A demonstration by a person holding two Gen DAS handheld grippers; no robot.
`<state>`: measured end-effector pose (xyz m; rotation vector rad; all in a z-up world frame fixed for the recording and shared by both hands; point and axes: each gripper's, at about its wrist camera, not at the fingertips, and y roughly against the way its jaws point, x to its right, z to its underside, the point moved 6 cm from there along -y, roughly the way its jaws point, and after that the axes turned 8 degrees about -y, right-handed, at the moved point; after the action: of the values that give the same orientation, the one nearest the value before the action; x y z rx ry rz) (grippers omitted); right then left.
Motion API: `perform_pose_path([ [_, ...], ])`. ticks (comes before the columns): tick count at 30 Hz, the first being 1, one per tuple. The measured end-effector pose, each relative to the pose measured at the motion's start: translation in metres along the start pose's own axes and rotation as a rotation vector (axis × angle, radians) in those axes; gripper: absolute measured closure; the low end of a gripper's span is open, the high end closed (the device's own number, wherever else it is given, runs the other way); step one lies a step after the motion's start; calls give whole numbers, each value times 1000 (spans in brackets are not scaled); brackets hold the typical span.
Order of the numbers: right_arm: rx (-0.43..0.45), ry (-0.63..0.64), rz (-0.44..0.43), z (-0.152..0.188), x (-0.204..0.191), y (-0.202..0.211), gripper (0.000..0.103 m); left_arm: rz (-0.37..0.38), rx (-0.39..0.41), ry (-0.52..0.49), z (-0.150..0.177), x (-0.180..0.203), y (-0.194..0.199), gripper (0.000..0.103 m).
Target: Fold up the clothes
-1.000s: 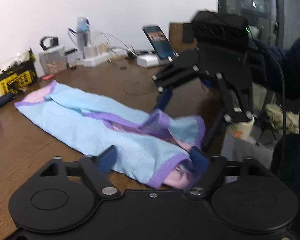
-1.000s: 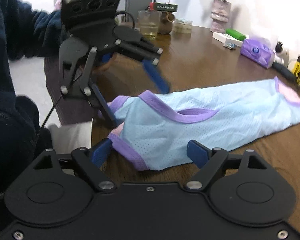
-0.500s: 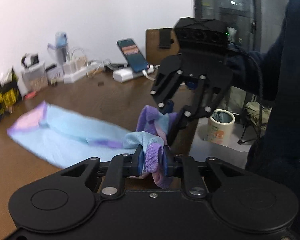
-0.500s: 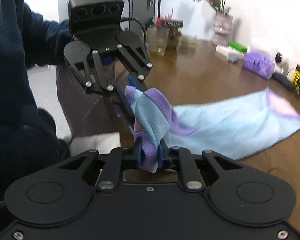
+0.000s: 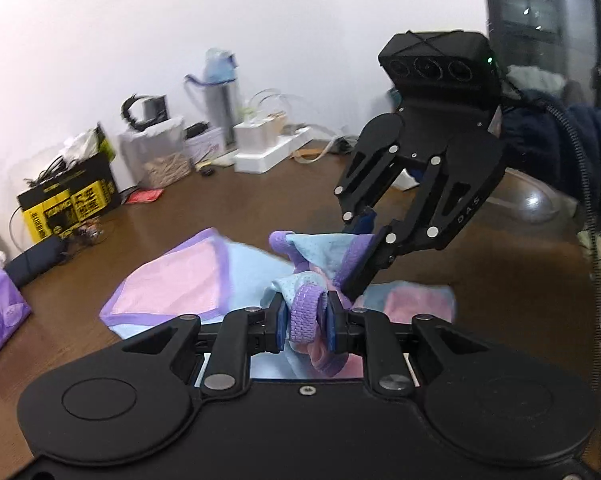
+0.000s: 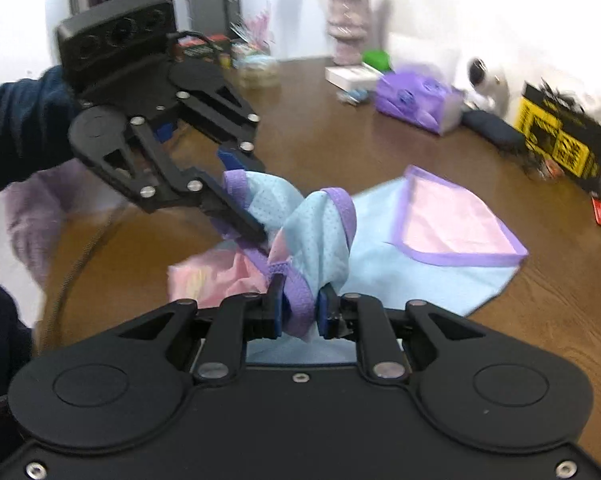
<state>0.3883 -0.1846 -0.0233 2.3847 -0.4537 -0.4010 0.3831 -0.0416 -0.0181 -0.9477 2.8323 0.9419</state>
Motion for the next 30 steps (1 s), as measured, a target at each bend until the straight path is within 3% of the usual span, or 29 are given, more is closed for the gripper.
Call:
perform_pose_path([
  [2,-6,-2,2,1,6,-7,76,-13,-17,33,4,-11,-9,81],
  [3,-4,-3,17,1,10,-13,72,-29,-34,43,7,-15,-15,73],
  [5,21,-12,85,-1,20,-28,37,-39,-48,52,10,-18,-23,60],
  [7,53,-18,149,-1,25,-29,16,-85,-59,74,15,-22,-29,39],
  [9,82,-20,185,-2,28,-28,16,-178,-68,114,17,-29,-35,24],
  [10,94,-21,196,-3,29,-27,16,-248,-79,148,16,-34,-37,23],
  [12,105,-22,226,-6,32,-26,16,-312,-70,201,8,-40,-35,23],
  [15,139,-23,304,-15,38,-19,16,-353,20,250,-13,-47,-13,22],
  [17,192,-33,346,-25,41,-5,16,-391,63,258,-23,-51,4,16],
  [18,207,-38,350,-28,42,-2,16,-429,72,254,-27,-53,17,10],
  [20,258,-67,347,-32,35,19,16,-454,39,247,-29,-51,29,9],
  [21,259,-65,332,-31,33,21,16,-437,18,237,-27,-43,35,9],
  [26,204,55,143,8,-33,28,16,-210,55,92,-4,27,46,8],
  [30,136,44,103,31,-51,11,18,-90,6,-4,16,67,25,8],
])
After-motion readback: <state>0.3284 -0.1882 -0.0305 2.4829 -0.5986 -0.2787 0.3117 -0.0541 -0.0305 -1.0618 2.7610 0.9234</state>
